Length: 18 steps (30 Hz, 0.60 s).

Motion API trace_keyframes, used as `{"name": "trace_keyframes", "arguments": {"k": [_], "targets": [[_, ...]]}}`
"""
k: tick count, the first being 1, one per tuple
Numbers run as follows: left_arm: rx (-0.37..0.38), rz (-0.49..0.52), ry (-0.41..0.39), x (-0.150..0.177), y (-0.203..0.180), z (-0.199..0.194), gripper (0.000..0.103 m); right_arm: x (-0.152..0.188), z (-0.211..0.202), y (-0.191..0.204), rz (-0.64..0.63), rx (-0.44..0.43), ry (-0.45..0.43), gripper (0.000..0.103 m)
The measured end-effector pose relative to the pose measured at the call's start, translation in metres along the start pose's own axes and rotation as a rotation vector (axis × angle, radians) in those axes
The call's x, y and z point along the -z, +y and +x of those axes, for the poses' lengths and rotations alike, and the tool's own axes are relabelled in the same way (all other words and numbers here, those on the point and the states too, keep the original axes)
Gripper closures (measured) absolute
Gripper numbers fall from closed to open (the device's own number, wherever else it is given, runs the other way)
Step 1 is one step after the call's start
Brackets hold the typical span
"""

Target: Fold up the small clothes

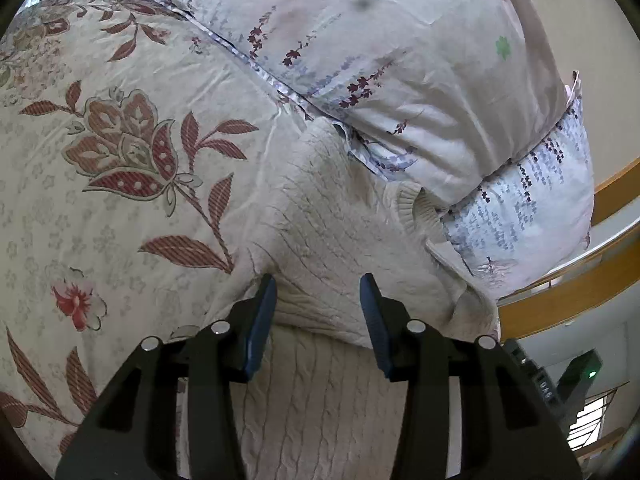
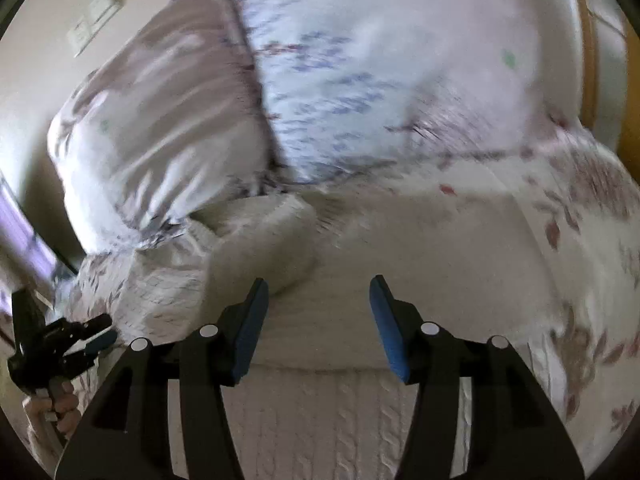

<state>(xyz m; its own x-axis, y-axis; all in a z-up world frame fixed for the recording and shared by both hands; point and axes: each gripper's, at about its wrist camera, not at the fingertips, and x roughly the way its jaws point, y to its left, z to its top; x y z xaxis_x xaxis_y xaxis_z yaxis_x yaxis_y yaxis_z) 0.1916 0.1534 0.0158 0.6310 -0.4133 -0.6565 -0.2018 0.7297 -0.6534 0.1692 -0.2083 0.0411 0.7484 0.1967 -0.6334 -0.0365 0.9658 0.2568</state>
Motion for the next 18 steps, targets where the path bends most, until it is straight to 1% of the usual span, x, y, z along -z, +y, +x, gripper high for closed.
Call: {"name": "trace_keyframes", "arguments": {"k": [2,3,4,5,7,8,10,11,12,13,15,18], "targets": [[-0.006,0.008,-0.002,0.000,-0.001,0.001,0.058,-0.012,0.005,0.024,-0.094,0.016,-0.003,0.048],[-0.008,0.011,-0.003,0.000,-0.002,0.001,0.057,-0.018,0.009,0.038,-0.146,0.032,-0.013,0.045],[-0.010,0.015,-0.005,0.001,-0.003,0.001,0.057,-0.026,0.015,0.056,-0.210,0.052,-0.028,0.038],[-0.012,0.018,-0.005,0.001,-0.004,0.001,0.056,-0.031,0.022,0.068,-0.247,0.064,-0.025,0.035],[-0.017,0.026,-0.006,0.001,-0.005,0.002,0.056,-0.038,0.042,0.091,-0.319,0.099,0.015,0.033],[-0.018,0.030,-0.006,0.001,-0.005,0.002,0.056,-0.039,0.058,0.101,-0.348,0.129,0.058,0.033],[-0.019,0.035,-0.006,0.001,-0.005,0.002,0.056,-0.038,0.082,0.109,-0.400,0.187,0.119,0.035],[-0.018,0.037,-0.006,0.001,-0.005,0.002,0.056,-0.034,0.096,0.109,-0.437,0.250,0.152,0.041],[-0.018,0.039,-0.005,0.001,-0.005,0.002,0.056,-0.032,0.103,0.105,-0.444,0.297,0.169,0.077],[-0.017,0.044,-0.004,0.001,-0.005,0.002,0.056,-0.031,0.104,0.096,-0.416,0.312,0.176,0.092],[-0.014,0.056,-0.005,0.001,-0.005,0.003,0.056,-0.036,0.085,0.064,-0.227,0.211,0.150,0.093],[-0.018,0.072,-0.007,0.003,-0.007,0.003,0.055,-0.032,0.041,0.017,0.001,0.078,0.078,0.093]]}}
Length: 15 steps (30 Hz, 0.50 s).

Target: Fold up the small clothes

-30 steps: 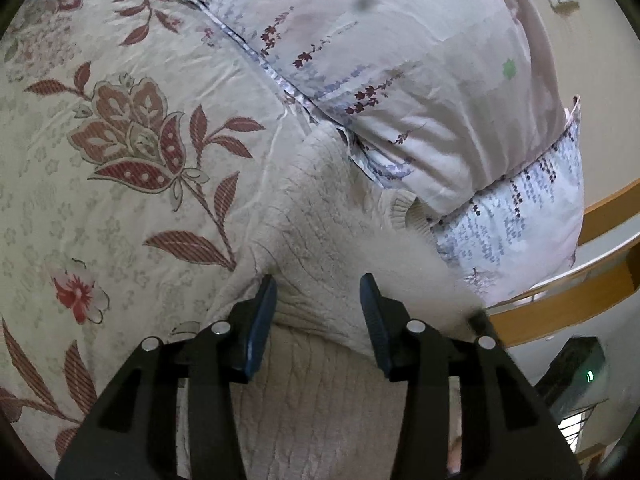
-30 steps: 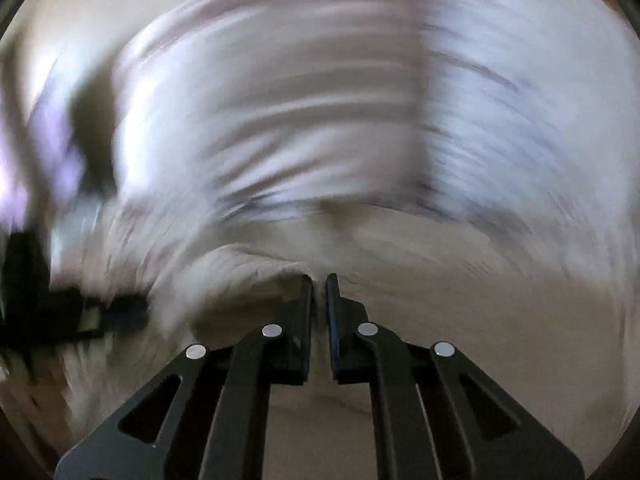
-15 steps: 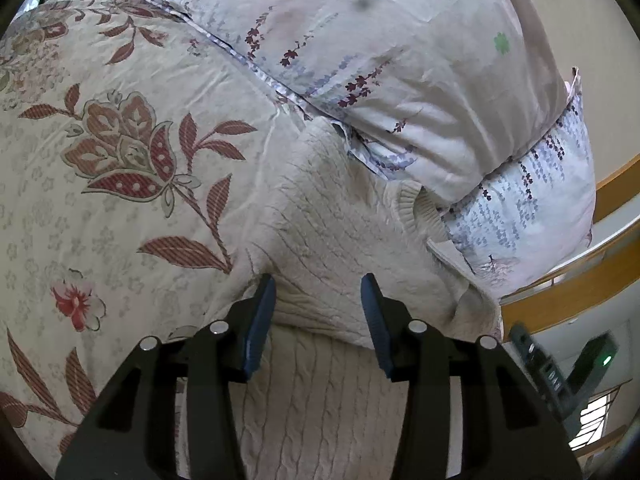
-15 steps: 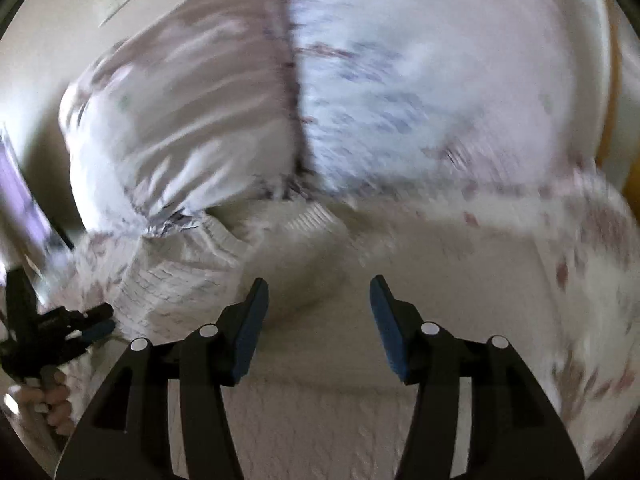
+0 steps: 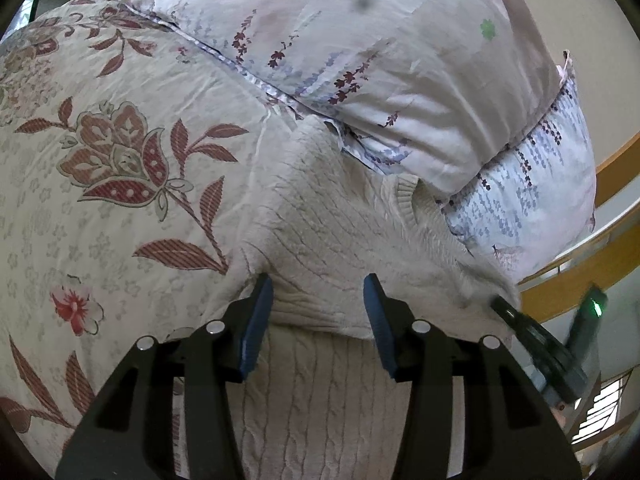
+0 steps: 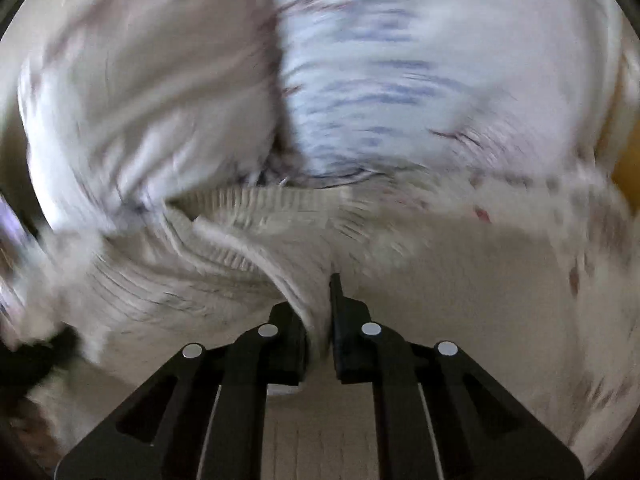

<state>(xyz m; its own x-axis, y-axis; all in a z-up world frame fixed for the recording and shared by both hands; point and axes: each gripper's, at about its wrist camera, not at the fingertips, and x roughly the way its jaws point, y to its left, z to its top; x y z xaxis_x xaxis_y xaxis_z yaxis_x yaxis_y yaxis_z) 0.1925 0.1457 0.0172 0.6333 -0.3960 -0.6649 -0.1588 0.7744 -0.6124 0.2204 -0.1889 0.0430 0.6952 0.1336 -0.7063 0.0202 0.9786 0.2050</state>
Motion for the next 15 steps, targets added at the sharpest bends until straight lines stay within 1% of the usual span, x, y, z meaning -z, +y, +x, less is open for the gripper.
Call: {"name": "trace_keyframes", "arguments": {"k": [1,3,4,5,6,7,9,11,13,15], "targets": [[0.000,0.005,0.000,0.000,0.000,0.000,0.055,0.004,-0.007,-0.011,0.048,-0.035,0.003,0.093],[0.003,0.010,-0.001,0.001,-0.001,0.000,0.055,0.021,-0.013,-0.041,0.182,-0.152,0.055,0.093],[0.006,0.010,-0.001,0.001,0.000,0.000,0.055,0.029,-0.012,-0.055,0.239,-0.190,0.090,0.091],[0.007,0.009,-0.001,0.001,0.000,0.000,0.055,0.038,-0.013,-0.074,0.313,-0.210,0.113,0.088],[0.009,0.007,0.000,0.001,0.000,0.000,0.055,0.041,-0.014,-0.081,0.344,-0.213,0.117,0.083],[0.010,0.006,0.001,0.000,0.001,-0.001,0.055,0.042,-0.016,-0.092,0.375,-0.227,0.114,0.074],[0.009,0.009,0.000,0.001,0.000,-0.001,0.054,0.041,-0.022,-0.113,0.433,-0.248,0.084,0.065],[0.007,0.012,-0.002,0.000,0.000,-0.001,0.053,0.038,-0.021,-0.124,0.460,-0.292,0.074,0.064],[0.006,0.017,-0.003,0.000,-0.001,-0.001,0.051,0.037,-0.021,-0.129,0.481,-0.297,0.073,0.064],[0.004,0.019,-0.003,0.000,-0.002,-0.001,0.051,0.034,-0.015,-0.134,0.488,-0.281,0.074,0.064]]}}
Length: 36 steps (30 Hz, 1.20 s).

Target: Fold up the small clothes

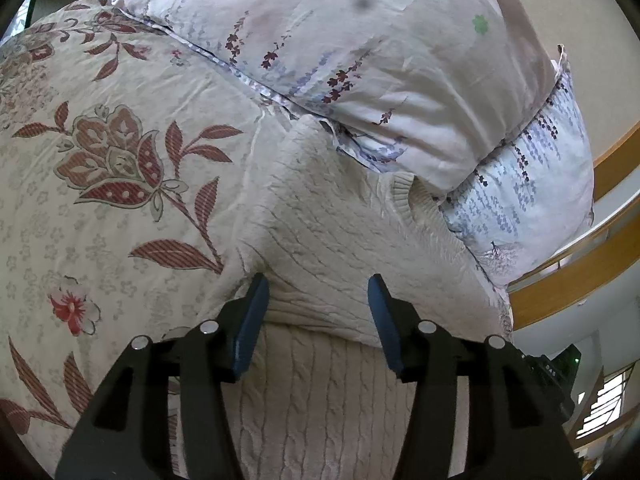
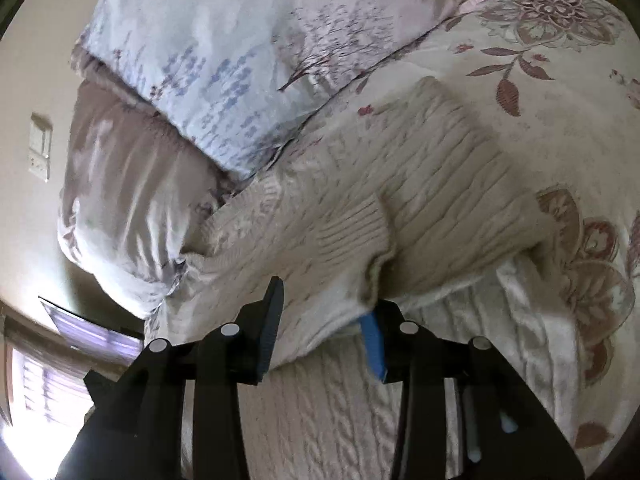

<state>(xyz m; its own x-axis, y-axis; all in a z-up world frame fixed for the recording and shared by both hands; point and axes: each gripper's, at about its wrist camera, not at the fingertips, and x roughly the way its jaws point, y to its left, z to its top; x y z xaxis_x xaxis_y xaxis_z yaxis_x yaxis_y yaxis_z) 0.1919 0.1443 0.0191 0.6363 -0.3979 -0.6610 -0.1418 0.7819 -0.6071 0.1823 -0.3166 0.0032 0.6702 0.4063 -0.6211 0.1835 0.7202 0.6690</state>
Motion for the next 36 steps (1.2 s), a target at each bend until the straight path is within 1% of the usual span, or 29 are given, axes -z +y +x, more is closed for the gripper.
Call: {"name": "trace_keyframes", "arguments": {"k": [1,2,3,4,5,8,9,10,11,12,13,15,17,19,20,21,22,23,24,25,28,32,36], "targets": [[0.000,0.001,0.001,0.000,0.000,0.000,0.051,-0.002,0.005,-0.002,-0.004,0.019,0.001,0.073],[0.000,0.001,0.002,0.000,0.000,0.000,0.050,-0.004,0.007,-0.002,-0.012,0.039,0.006,0.086],[0.000,0.001,0.002,0.000,0.000,0.000,0.050,-0.009,0.012,0.002,-0.047,0.078,0.015,0.096],[0.000,0.002,0.005,0.000,-0.001,0.000,0.049,-0.011,0.010,0.010,-0.089,0.078,-0.012,0.096],[0.001,0.003,0.006,0.000,-0.001,0.000,0.049,-0.012,0.003,0.020,-0.139,0.063,-0.065,0.096],[0.007,0.007,0.007,0.000,-0.002,0.000,0.047,-0.009,-0.034,0.059,-0.334,-0.044,-0.289,0.096],[0.008,0.010,0.007,0.000,-0.002,0.001,0.045,-0.008,-0.040,0.067,-0.386,-0.041,-0.334,0.096],[0.009,0.014,0.006,0.001,-0.004,0.001,0.044,-0.009,-0.034,0.068,-0.419,0.015,-0.331,0.096],[0.009,0.020,0.005,0.001,-0.005,0.001,0.041,-0.013,-0.023,0.063,-0.413,0.079,-0.293,0.096],[0.009,0.025,0.006,0.001,-0.006,0.002,0.040,-0.018,-0.005,0.050,-0.369,0.152,-0.228,0.096],[0.006,0.035,0.008,0.001,-0.009,0.002,0.039,-0.021,0.009,0.036,-0.313,0.196,-0.159,0.096],[-0.001,0.054,0.008,0.002,-0.012,0.002,0.036,-0.019,0.025,0.014,-0.237,0.232,-0.086,0.096],[-0.007,0.074,0.007,0.003,-0.014,0.001,0.035,-0.016,0.023,0.010,-0.235,0.222,-0.104,0.096],[-0.011,0.088,0.009,0.004,-0.016,0.000,0.035,-0.015,0.022,0.013,-0.244,0.241,-0.100,0.095],[-0.010,0.092,0.011,0.004,-0.016,-0.001,0.035,-0.016,0.021,0.012,-0.241,0.246,-0.094,0.094],[-0.003,0.095,0.014,0.005,-0.017,-0.003,0.035,-0.016,0.017,0.011,-0.229,0.245,-0.089,0.086],[0.012,0.102,0.013,0.006,-0.017,-0.008,0.035,-0.016,0.012,0.009,-0.222,0.249,-0.090,0.073],[0.025,0.113,0.008,0.007,-0.017,-0.014,0.035,-0.016,0.001,0.008,-0.218,0.252,-0.102,0.063],[0.033,0.129,0.002,0.008,-0.017,-0.020,0.035,-0.014,-0.002,0.013,-0.221,0.245,-0.115,0.045],[0.040,0.155,-0.006,0.009,-0.017,-0.029,0.035,-0.011,-0.016,0.010,-0.229,0.226,-0.138,0.038],[0.043,0.214,-0.014,0.016,-0.013,-0.051,0.035,-0.002,-0.039,0.003,-0.258,0.175,-0.137,0.038],[0.035,0.244,0.016,0.032,0.002,-0.073,0.035,0.017,-0.073,-0.020,-0.273,0.087,-0.074,0.038],[0.046,0.216,0.062,0.053,0.024,-0.089,0.036,0.043,-0.101,-0.044,-0.290,0.093,-0.036,0.038]]}}
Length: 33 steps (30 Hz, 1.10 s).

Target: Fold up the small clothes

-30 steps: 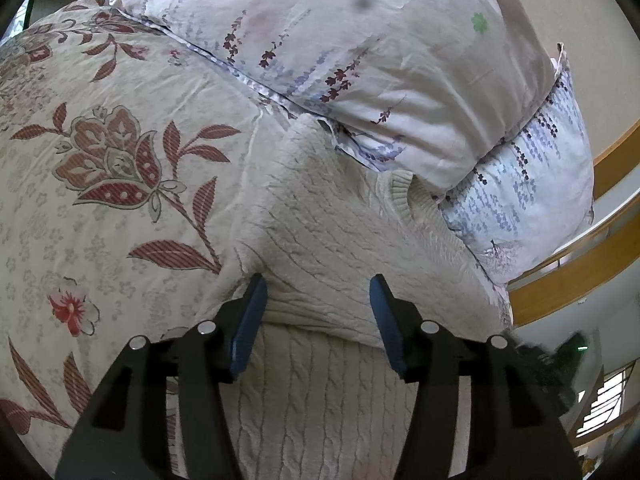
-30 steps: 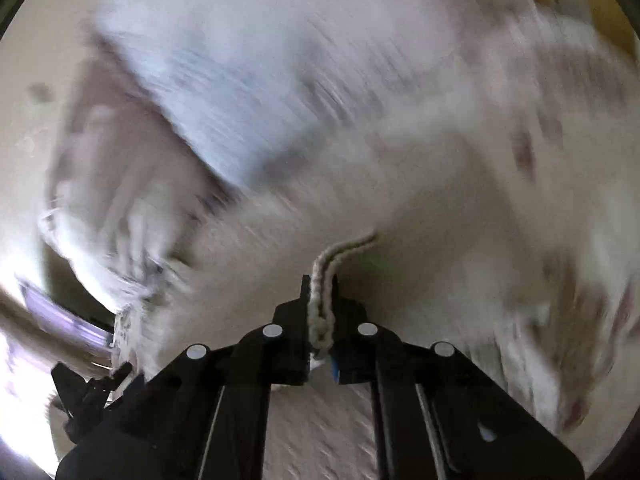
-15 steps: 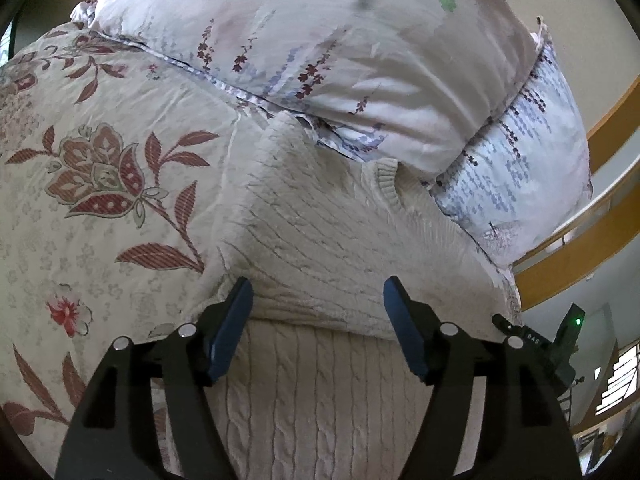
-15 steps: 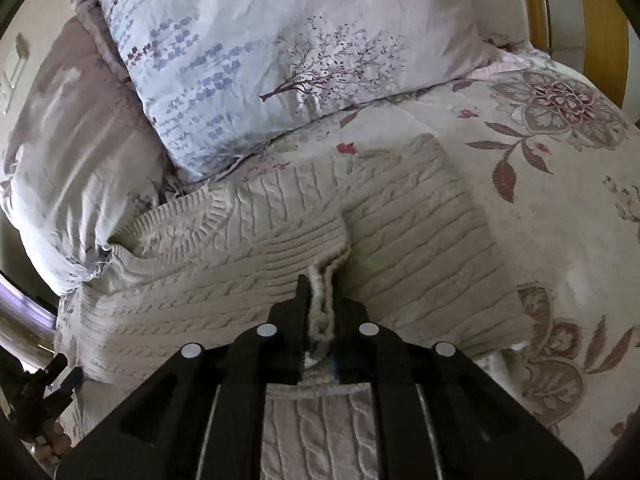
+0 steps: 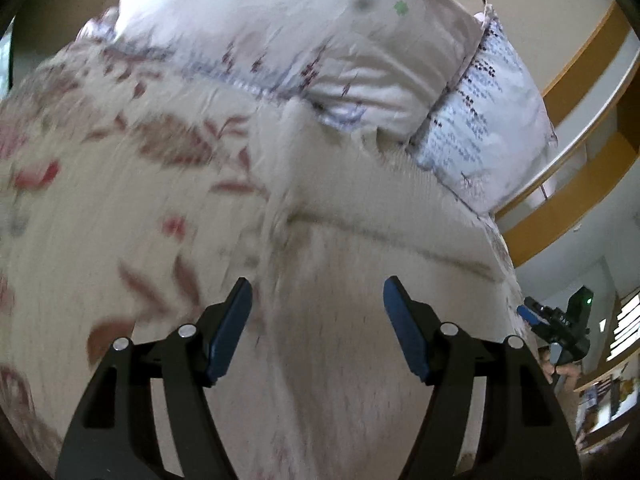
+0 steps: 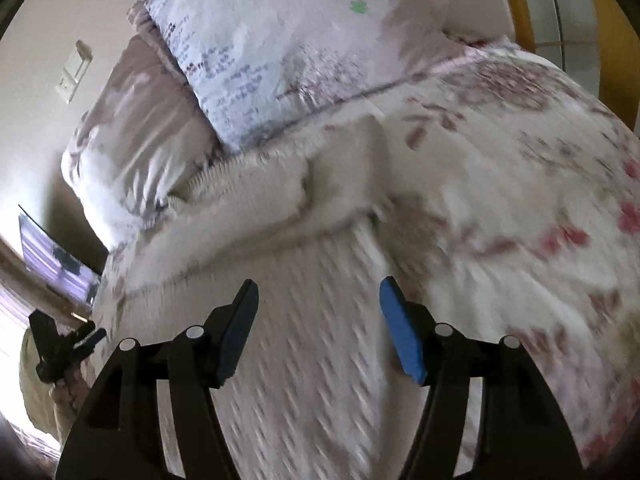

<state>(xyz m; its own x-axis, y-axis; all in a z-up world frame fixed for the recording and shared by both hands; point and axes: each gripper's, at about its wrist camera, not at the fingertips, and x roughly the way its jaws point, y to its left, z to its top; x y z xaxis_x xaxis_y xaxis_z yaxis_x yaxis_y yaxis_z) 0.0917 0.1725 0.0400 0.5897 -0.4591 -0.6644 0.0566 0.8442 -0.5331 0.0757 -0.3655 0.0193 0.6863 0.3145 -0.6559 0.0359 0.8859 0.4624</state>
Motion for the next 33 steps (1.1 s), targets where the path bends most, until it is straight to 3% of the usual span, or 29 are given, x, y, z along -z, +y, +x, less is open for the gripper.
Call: {"name": "trace_keyframes", "arguments": {"k": [11,14,20,24,26,29,33], "targets": [[0.131,-0.099,0.056,0.067,0.012,-0.024,0.047,0.073,-0.033,-0.036,0.083,-0.072,0.090,0.056],[0.164,-0.109,0.071,0.079,0.009,-0.026,0.055,0.089,-0.036,-0.038,0.123,-0.180,0.112,0.071],[0.251,-0.105,0.140,0.109,0.000,-0.025,0.078,0.119,-0.036,-0.027,0.120,-0.305,0.167,0.078],[0.278,-0.086,0.162,0.122,-0.008,-0.025,0.081,0.136,-0.037,-0.024,0.132,-0.368,0.192,0.085],[0.273,-0.071,0.167,0.125,-0.011,-0.025,0.082,0.140,-0.036,-0.021,0.127,-0.377,0.196,0.088],[0.256,-0.056,0.173,0.126,-0.014,-0.023,0.091,0.141,-0.036,-0.015,0.096,-0.357,0.181,0.094],[0.237,-0.042,0.149,0.123,-0.016,-0.026,0.096,0.131,-0.053,-0.005,0.043,-0.353,0.063,0.095]]}}
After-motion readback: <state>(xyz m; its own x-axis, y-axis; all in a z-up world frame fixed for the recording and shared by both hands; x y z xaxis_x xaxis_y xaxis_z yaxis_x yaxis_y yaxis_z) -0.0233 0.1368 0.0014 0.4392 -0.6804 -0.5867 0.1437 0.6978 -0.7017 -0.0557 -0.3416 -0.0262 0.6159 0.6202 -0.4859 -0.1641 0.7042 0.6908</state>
